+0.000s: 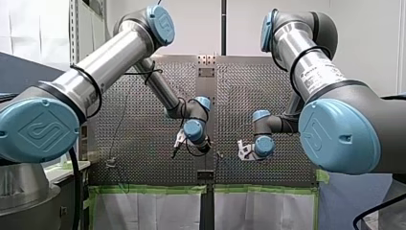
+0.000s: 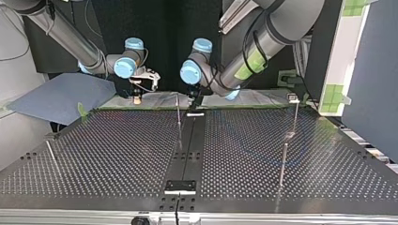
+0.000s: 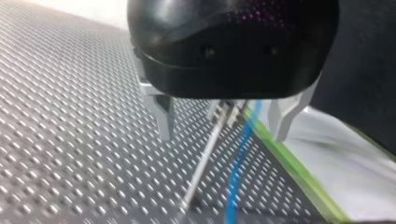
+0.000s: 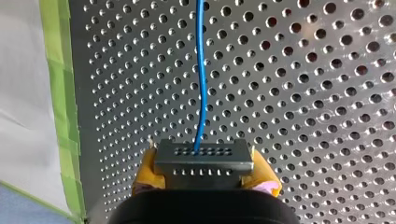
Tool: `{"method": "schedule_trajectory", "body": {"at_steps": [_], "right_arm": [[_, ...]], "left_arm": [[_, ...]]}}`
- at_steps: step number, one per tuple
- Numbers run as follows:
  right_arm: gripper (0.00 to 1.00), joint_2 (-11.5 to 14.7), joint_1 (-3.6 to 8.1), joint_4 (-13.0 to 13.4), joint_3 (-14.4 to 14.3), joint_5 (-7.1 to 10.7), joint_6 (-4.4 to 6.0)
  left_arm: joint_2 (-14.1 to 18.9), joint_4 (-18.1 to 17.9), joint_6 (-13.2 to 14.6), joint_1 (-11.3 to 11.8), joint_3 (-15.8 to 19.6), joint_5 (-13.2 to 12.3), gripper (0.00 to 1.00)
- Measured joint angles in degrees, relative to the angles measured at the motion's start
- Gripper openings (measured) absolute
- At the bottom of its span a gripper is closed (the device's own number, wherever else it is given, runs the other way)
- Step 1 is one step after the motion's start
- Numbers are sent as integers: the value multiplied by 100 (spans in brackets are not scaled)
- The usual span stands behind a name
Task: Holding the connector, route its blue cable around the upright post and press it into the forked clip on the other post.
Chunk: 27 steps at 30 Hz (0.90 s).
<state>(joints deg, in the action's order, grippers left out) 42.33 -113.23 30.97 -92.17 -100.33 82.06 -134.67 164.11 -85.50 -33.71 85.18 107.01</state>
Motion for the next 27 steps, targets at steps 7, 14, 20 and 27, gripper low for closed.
{"method": "schedule_trajectory", "body": {"at_steps": [7,14,20,27], "right_arm": [[0,0,19,-16,0,16,43],[0,0,41,-27,0,30,82],[0,0,42,-28,0,77,114],[0,0,43,-28,0,108,127]], "left_arm": [[243,-252,-175,-307,370,46,100],[254,-363,-588,-739,803,410,100],[255,-630,-733,-882,1055,490,100],[254,-1005,-835,-808,1093,689,100]]}}
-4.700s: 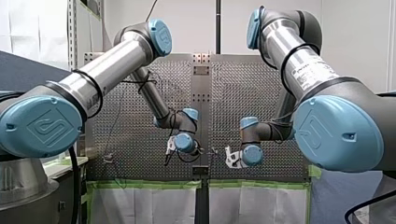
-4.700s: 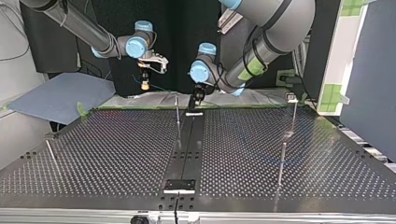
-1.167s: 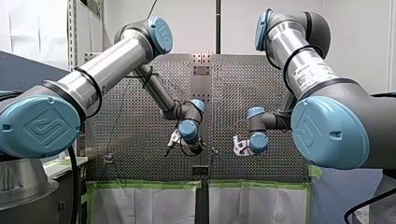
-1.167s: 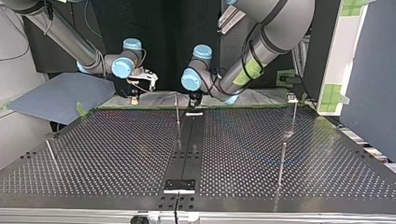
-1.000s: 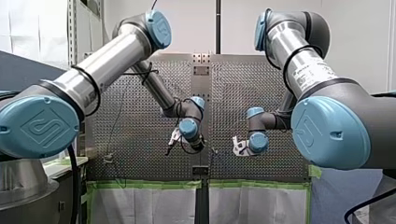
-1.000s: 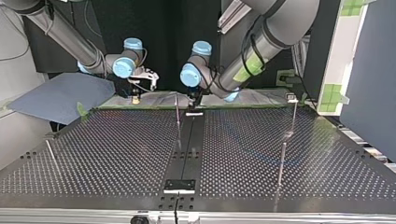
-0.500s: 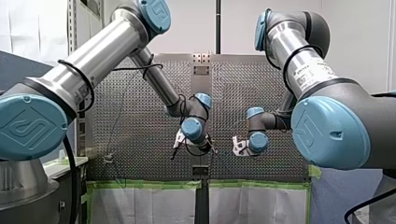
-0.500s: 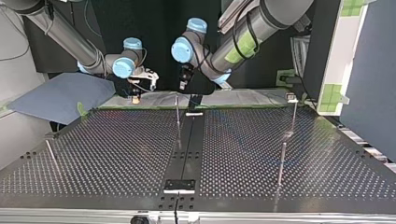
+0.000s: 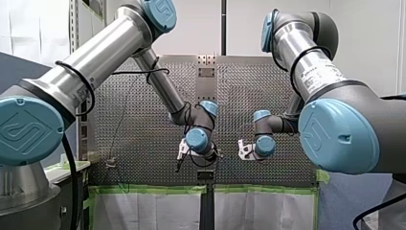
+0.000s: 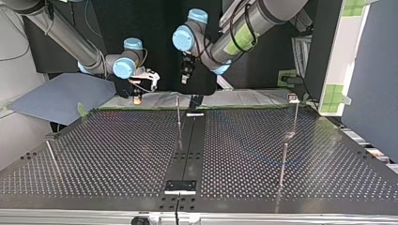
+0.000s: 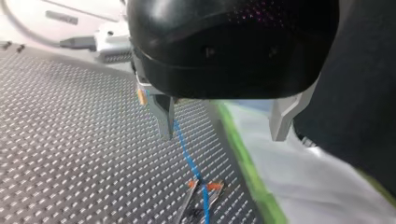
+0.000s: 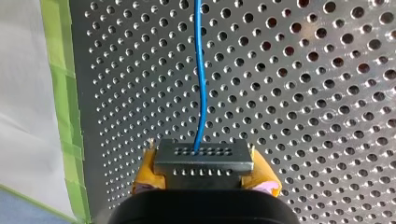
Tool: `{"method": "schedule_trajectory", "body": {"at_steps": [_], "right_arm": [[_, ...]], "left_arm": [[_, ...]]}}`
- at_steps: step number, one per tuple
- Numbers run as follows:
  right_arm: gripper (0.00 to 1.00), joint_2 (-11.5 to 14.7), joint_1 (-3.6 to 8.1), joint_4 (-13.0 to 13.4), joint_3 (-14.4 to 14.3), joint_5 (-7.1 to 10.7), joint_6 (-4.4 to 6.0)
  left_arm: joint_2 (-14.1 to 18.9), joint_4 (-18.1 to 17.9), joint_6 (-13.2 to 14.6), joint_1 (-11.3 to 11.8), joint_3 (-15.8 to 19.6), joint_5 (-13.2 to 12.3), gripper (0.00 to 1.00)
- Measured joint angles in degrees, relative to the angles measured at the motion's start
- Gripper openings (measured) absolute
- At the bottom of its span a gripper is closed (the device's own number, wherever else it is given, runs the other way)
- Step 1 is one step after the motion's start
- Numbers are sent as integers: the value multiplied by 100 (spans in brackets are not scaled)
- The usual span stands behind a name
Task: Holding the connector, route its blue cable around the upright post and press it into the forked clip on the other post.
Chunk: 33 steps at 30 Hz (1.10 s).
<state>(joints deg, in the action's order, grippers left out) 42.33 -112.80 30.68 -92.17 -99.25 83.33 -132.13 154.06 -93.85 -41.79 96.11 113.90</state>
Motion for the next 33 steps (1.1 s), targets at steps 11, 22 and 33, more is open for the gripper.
{"method": "schedule_trajectory", "body": {"at_steps": [11,22,33], "right_arm": [[0,0,-1,-8,-5,47,3],[0,0,-1,-9,-2,94,21],[0,0,10,-22,-11,92,88]], "left_arm": [[0,-94,-36,77,16,149,100],[1,-49,-55,80,19,193,100],[0,-36,-73,70,19,194,100]]}}
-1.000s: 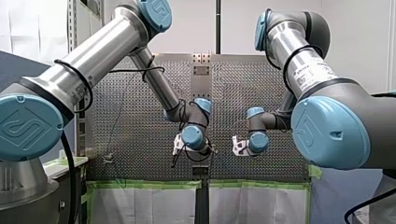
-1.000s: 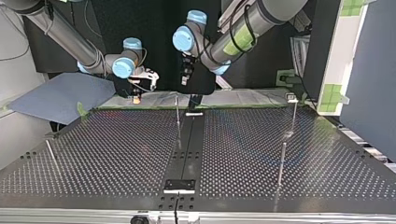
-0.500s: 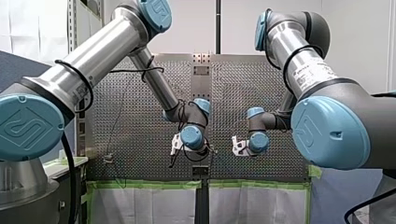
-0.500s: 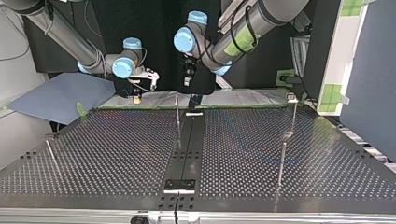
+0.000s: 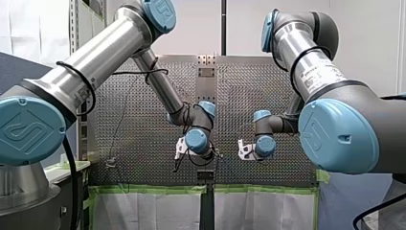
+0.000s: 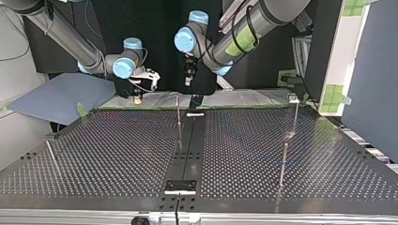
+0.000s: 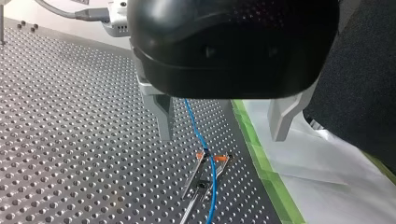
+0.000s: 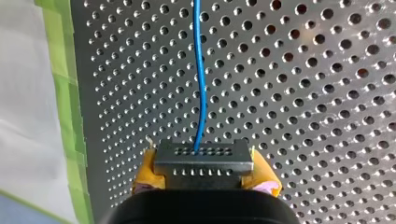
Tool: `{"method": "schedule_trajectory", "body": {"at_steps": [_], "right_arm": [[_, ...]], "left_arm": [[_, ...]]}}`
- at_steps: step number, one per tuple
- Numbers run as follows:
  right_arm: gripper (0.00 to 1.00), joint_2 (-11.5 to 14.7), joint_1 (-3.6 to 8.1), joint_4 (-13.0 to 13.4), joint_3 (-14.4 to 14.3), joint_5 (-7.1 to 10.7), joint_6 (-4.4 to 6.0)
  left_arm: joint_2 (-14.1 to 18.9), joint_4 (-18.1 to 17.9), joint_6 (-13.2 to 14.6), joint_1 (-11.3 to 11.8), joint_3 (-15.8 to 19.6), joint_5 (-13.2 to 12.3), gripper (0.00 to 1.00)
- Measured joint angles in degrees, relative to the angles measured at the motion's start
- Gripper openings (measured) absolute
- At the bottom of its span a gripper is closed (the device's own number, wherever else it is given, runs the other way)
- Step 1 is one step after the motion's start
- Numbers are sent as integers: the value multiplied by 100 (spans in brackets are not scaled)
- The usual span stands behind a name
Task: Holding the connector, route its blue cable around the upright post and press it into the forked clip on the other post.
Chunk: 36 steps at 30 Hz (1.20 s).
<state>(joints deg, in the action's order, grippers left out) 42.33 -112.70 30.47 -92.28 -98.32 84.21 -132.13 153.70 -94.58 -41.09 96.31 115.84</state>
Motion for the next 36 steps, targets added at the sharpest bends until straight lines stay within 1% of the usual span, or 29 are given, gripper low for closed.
{"method": "schedule_trajectory", "body": {"at_steps": [2,7,12,14,28,36], "right_arm": [[0,0,7,-25,-2,-45,33],[0,0,62,-58,-5,-251,142],[0,0,133,-74,-5,-351,268],[0,0,153,-79,-5,-362,290],[0,0,195,-83,-5,-361,273],[0,1,206,-46,-64,-348,223]], "left_arm": [[0,2,-12,1,0,5,100],[0,3,-21,7,0,10,100],[0,4,-30,12,0,11,100],[0,5,-32,17,0,12,100],[0,27,-27,39,0,18,100],[0,35,-33,55,0,16,100]]}}
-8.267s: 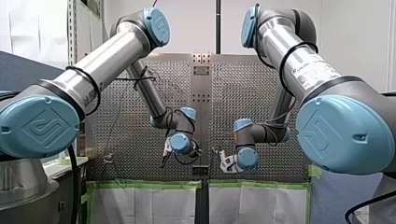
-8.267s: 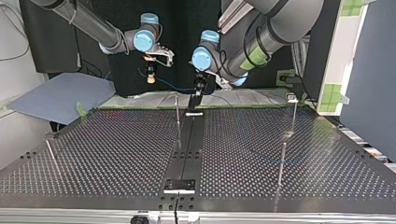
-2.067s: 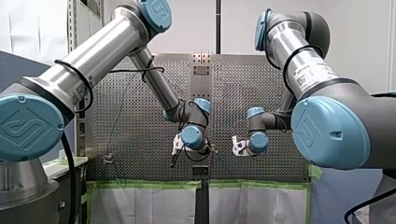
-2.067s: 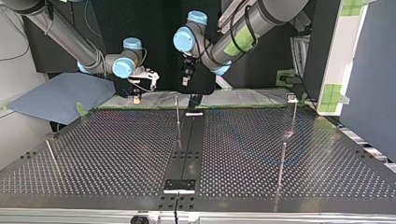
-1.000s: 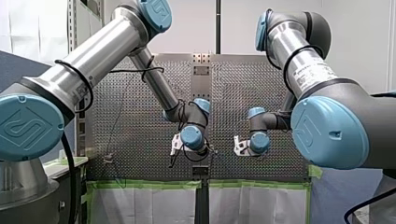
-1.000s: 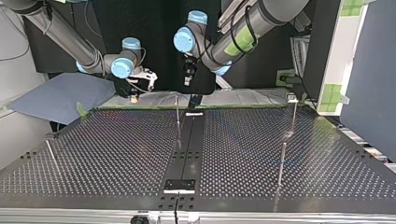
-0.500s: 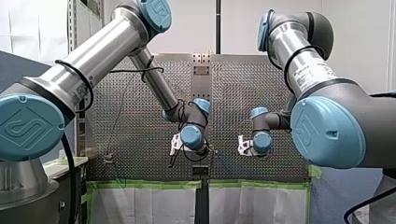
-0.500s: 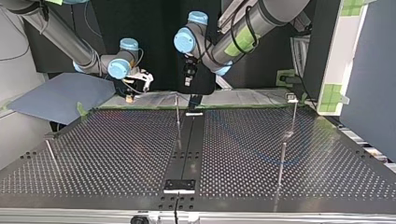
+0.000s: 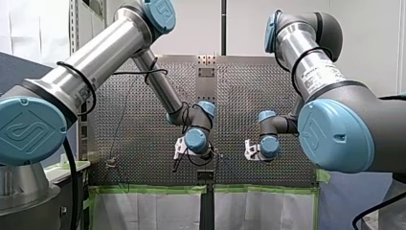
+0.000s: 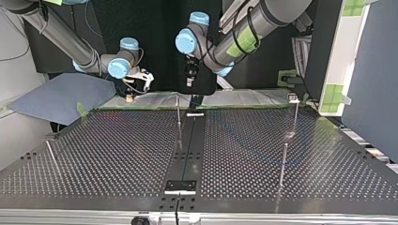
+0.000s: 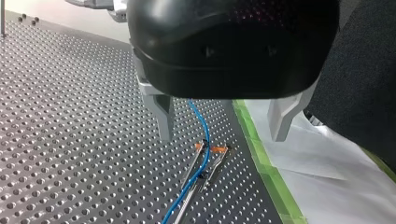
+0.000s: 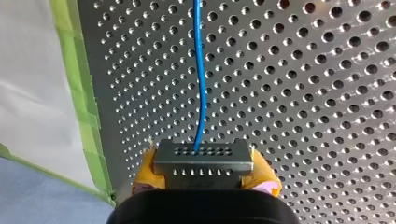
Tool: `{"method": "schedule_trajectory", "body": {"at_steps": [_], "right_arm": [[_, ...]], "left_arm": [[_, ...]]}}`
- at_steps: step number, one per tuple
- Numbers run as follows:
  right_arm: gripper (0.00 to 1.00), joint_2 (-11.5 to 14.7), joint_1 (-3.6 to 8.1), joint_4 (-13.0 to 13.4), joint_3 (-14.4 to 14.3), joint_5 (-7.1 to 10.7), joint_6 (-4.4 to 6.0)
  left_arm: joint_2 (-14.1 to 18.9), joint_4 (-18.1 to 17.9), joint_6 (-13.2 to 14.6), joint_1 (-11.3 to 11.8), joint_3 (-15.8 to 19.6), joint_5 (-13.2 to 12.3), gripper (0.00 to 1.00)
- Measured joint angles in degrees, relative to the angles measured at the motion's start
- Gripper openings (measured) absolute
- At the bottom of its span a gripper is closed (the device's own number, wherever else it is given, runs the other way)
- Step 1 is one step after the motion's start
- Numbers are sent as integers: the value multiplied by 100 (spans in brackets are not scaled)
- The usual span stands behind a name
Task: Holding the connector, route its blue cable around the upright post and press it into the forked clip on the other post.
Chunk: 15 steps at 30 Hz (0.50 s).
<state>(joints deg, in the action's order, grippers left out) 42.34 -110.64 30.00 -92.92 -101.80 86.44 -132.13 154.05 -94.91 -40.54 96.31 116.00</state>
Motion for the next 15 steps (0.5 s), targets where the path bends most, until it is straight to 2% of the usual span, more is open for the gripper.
{"method": "schedule_trajectory", "body": {"at_steps": [4,8,12,15], "right_arm": [[0,2,-10,-32,-46,16,-66],[0,7,-48,-49,-129,41,-208],[0,15,-107,-45,-191,174,-327],[0,27,-128,-35,-200,312,-344]], "left_arm": [[0,3,1,6,0,-3,100],[0,12,5,14,0,0,100],[0,31,7,24,0,3,100],[2,36,7,32,0,4,100]]}}
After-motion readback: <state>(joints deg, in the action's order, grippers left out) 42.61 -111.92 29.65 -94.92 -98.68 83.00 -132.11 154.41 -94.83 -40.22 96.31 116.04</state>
